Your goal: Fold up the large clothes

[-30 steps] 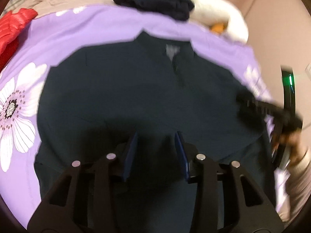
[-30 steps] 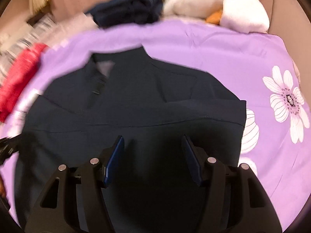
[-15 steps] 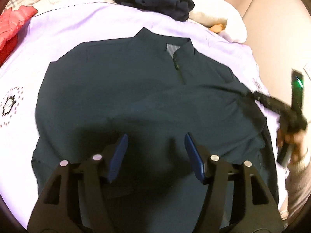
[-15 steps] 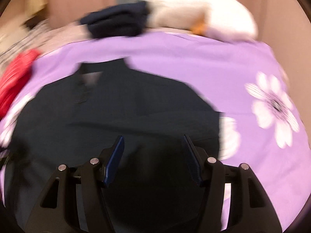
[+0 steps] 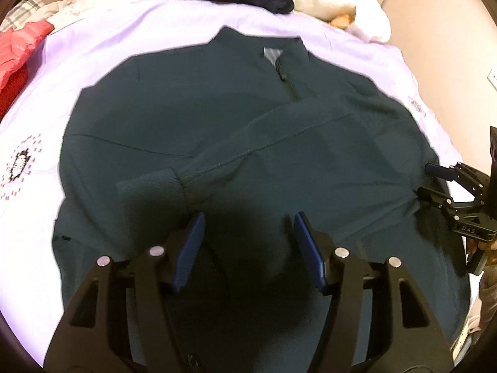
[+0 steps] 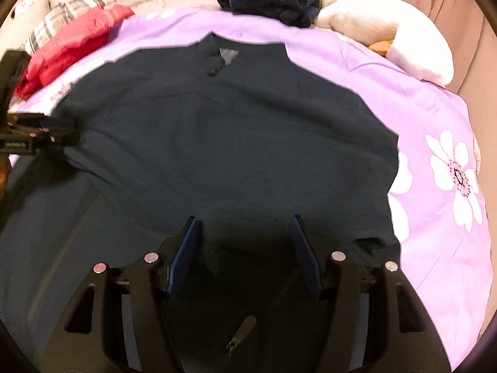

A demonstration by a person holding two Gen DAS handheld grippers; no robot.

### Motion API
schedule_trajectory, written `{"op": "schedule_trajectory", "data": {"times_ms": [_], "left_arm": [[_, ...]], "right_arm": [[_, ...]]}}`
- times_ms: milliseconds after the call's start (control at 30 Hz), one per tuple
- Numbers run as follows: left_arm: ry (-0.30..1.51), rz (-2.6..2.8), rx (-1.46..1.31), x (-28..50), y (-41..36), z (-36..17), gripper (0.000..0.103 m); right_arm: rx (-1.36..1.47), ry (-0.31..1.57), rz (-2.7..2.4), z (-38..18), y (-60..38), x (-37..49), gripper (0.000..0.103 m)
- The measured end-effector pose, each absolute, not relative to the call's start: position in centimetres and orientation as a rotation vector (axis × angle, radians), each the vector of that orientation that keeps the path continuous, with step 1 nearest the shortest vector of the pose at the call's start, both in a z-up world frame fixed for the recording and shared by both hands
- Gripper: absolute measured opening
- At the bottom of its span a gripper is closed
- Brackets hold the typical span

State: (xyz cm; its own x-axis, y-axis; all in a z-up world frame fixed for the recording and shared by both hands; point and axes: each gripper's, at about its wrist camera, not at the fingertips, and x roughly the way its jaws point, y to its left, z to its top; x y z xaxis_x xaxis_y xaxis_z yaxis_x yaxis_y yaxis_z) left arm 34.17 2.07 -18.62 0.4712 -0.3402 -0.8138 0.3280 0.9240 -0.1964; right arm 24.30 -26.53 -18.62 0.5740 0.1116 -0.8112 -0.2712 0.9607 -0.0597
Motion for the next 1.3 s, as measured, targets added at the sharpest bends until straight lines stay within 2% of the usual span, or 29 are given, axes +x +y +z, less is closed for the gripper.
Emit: {"op": "schedule_trajectory", "data": {"times_ms": [33,200,367,467,500,533,567,700,767,833,933,1133,1233,1300], "left_arm": [[0.988,-0.411,-0.019,34.1,2.1,-18.2,0.069],[0.978,-0.392,-0.068,35.8,1.7,-17.8,0.070],[1.031,-0.323,-0.037,36.7,2.5,-20.2,0.070],[1.019,-0.296,-0.033,36.1,3.9,-20.0,0.070],[1.018,-0.265,-0.016,35.8,4.4,-19.7,0.075],[1.015,-0.246,-0.003,35.4,4.7,-19.4,0.084],[1.003,-0.226,0.011,34.7,5.2,-18.8,0.088],[0.958,-0.205,-0.010,30.8,7.0,-16.7,0.091],[0.948,-0.215,-0.049,28.3,7.8,-16.0,0.094],[0.947,-0.225,-0.085,25.8,8.4,-15.7,0.097],[0.960,-0.240,-0.143,22.2,9.2,-15.9,0.100],[0.994,-0.202,-0.237,15.9,11.5,-17.4,0.101],[0.998,-0.177,-0.229,13.3,12.2,-17.7,0.101],[1.004,-0.169,-0.252,12.2,12.9,-17.9,0.101]], "right_arm": [[-0.170,0.907,0.228,-17.8,-26.5,24.0,0.061],[-0.097,0.848,0.148,-16.3,-27.3,27.6,0.061],[-0.086,0.924,0.043,-19.1,-28.8,29.9,0.061],[-0.078,0.904,0.030,-19.8,-30.8,28.4,0.062],[-0.085,0.904,0.003,-19.7,-31.3,28.1,0.062],[-0.087,0.898,-0.031,-19.5,-32.2,27.4,0.062],[-0.078,0.893,-0.054,-19.2,-32.9,26.7,0.063],[0.010,0.869,-0.093,-17.6,-35.1,23.5,0.063],[0.046,0.847,-0.075,-16.8,-34.8,21.9,0.067],[0.077,0.836,-0.045,-16.0,-34.5,19.8,0.077],[0.117,0.844,0.013,-15.4,-34.0,16.7,0.083],[0.214,0.898,0.070,-15.9,-33.3,10.7,0.086],[0.245,0.904,0.071,-16.0,-33.3,7.6,0.093],[0.272,0.908,0.074,-16.2,-33.5,6.3,0.093]]}}
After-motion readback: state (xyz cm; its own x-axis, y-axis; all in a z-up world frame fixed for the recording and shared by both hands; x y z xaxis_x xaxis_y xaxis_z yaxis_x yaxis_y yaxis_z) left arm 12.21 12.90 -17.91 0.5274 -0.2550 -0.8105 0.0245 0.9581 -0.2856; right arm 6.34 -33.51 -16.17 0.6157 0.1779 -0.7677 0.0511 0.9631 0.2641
